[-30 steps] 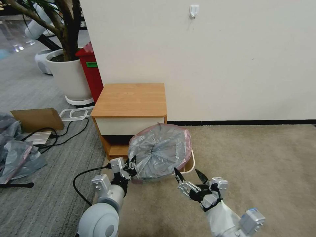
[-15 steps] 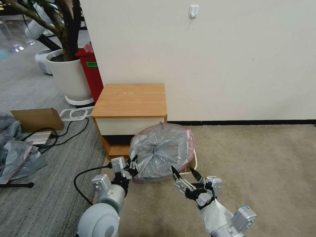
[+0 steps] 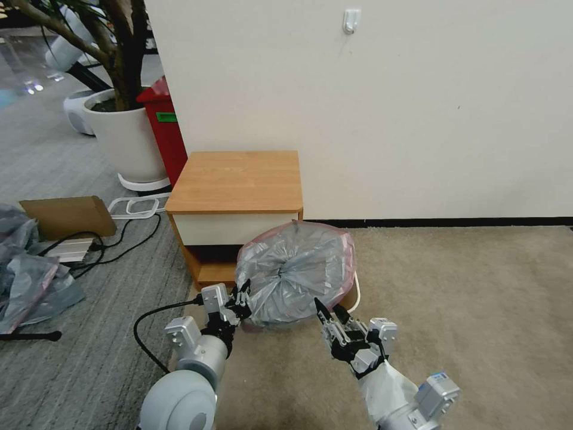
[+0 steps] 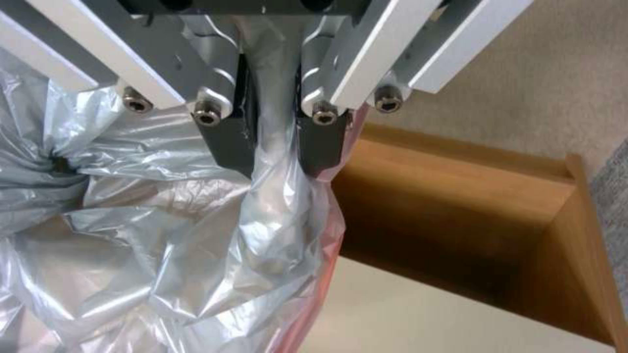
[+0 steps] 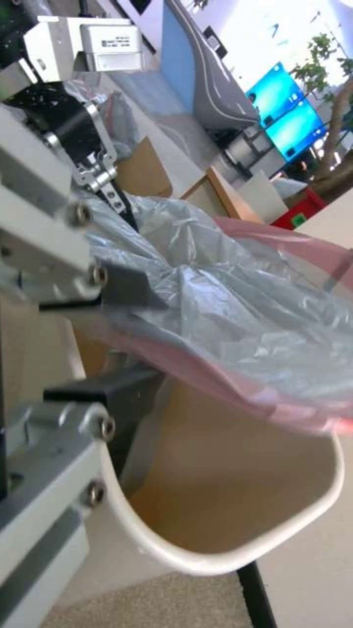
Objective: Pick up the garbage bag from the table and place it over the trash can.
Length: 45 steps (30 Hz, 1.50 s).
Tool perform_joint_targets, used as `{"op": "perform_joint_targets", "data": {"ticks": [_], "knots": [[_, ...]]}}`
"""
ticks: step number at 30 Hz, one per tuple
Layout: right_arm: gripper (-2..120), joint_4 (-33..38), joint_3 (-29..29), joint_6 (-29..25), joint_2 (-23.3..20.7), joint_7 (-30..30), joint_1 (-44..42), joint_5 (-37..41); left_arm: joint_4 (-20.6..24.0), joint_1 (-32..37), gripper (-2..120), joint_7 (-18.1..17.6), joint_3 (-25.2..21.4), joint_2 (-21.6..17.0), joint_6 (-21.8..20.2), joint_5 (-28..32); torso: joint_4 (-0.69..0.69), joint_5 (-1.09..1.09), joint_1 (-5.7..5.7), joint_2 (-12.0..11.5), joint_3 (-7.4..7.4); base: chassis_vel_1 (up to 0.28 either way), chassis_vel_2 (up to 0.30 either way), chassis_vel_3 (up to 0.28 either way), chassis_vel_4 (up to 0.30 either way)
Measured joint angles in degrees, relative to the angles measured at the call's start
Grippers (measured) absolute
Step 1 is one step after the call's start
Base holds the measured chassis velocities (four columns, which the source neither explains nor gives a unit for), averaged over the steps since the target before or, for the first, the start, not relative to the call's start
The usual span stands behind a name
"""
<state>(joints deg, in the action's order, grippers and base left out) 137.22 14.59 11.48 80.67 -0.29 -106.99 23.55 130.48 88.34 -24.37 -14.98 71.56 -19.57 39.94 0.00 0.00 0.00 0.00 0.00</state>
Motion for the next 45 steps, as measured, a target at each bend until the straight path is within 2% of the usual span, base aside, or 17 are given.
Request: {"op": "perform_joint_targets", "data": {"ticks": [1, 2, 5, 28, 33, 35, 39, 40, 42, 43, 45], "knots": [[11, -0.04, -0.02, -0.13, -0.03, 0.00, -0.01, -0.24, 0.00, 0.15, 9, 0.00, 0.00, 0.02, 0.02, -0.02, 0.00, 0.00, 0.00, 0.00, 0.00, 0.000, 0.000, 0.000, 0.000], [11, -0.04, -0.02, -0.13, -0.03, 0.00, -0.01, -0.24, 0.00, 0.15, 9, 0.00, 0.00, 0.02, 0.02, -0.02, 0.00, 0.00, 0.00, 0.00, 0.00, 0.000, 0.000, 0.000, 0.000], [0, -0.21, -0.03, -0.55, -0.18, -0.02, -0.11, -0.71, 0.00, 0.35, 9, 0.01, -0.01, 0.12, 0.07, -0.06, 0.00, 0.00, 0.00, 0.00, 0.00, 0.000, 0.000, 0.000, 0.000], [0, 1.69, 4.37, -2.25, -0.69, -0.04, -3.56, -0.80, -0.66, -0.45, 9, -1.17, -0.72, 0.70, 0.13, 2.79, 0.00, 0.00, 0.00, 0.00, 0.00, 0.000, 0.000, 0.000, 0.000], [0, 2.07, 4.36, -3.70, -0.47, -2.30, -3.72, 1.29, -0.87, -0.58, 9, -1.45, -0.87, 0.78, 0.04, 3.75, 0.00, 0.00, 0.00, 0.00, 0.00, 0.000, 0.000, 0.000, 0.000], [2, 2.15, 4.38, -4.26, -0.44, -3.24, -4.00, 1.94, -0.97, -0.63, 9, -1.67, -1.05, 0.78, 0.00, 4.22, 0.00, 0.00, 0.00, 0.00, 0.00, 0.000, 0.000, 0.000, 0.000], [20, 2.14, 4.08, -5.33, -0.23, -4.89, -4.81, 5.13, -1.43, -0.90, 9, -2.18, -1.67, 0.80, -0.08, 5.79, 0.00, 0.00, 0.00, 0.00, 0.00, 0.000, 0.000, 0.000, 0.000], [20, 2.14, 4.08, -5.33, -0.23, -4.89, -4.81, 5.13, -1.43, -0.90, 9, -2.18, -1.67, 0.80, -0.08, 5.79, 0.00, 0.00, 0.00, 0.00, 0.00, 0.000, 0.000, 0.000, 0.000], [32, 1.39, 3.82, -5.38, 0.09, -4.95, -4.46, 6.15, -1.43, -1.02, 9, -2.43, -1.69, 0.84, -0.19, 6.78, 0.00, 0.00, 0.00, 0.00, 0.00, 0.000, 0.000, 0.000, 0.000], [32, 1.39, 3.82, -5.38, 0.09, -4.95, -4.46, 6.15, -1.43, -1.02, 9, -2.43, -1.69, 0.84, -0.19, 6.78, 0.00, 0.00, 0.00, 0.00, 0.00, 0.000, 0.000, 0.000, 0.000], [40, 0.62, 3.69, -5.31, 0.41, -4.93, -3.78, 6.46, -1.42, -1.05, 9, -2.46, -1.61, 0.86, -0.21, 7.16, 0.00, 0.00, 0.00, 0.00, 0.00, 0.000, 0.000, 0.000, 0.000]]}}
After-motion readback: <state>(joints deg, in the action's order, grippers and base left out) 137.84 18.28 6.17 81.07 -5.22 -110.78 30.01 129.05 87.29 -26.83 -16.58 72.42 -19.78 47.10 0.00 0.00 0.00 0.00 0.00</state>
